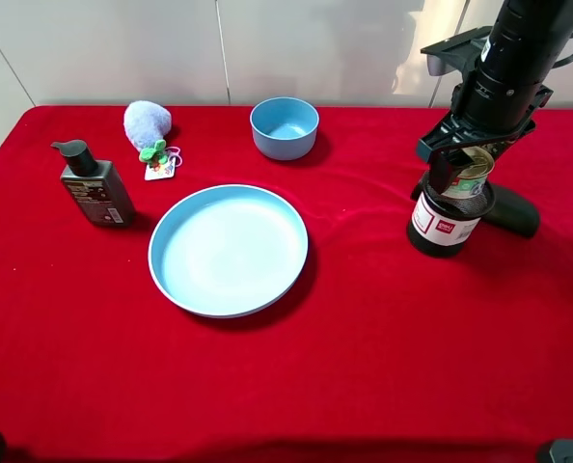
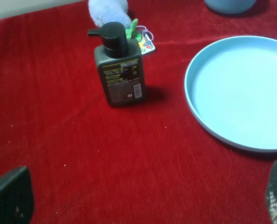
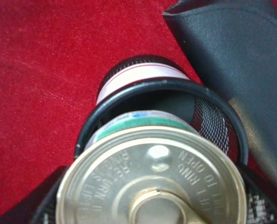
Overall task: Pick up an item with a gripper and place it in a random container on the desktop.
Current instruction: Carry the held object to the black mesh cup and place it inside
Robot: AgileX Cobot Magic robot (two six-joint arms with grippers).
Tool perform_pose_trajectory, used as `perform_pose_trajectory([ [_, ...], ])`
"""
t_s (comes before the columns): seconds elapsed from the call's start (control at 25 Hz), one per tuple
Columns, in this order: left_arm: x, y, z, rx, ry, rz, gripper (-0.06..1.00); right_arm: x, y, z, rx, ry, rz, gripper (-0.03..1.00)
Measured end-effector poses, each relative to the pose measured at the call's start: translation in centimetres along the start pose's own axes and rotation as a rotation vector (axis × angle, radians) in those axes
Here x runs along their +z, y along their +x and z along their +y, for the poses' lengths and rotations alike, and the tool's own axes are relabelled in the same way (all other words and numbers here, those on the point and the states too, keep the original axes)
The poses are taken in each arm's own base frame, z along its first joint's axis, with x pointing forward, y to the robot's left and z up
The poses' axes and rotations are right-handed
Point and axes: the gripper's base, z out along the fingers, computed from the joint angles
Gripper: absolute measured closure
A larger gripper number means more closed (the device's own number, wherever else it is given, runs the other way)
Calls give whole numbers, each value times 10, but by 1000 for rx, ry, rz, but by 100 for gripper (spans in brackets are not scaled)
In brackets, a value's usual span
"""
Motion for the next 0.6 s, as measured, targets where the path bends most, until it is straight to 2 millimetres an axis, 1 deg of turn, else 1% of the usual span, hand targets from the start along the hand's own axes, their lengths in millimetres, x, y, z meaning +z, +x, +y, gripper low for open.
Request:
perform_pose_trajectory([
  [0.6,0,0,0,0,0,0,-4,0,1,0,24,3,8,46],
])
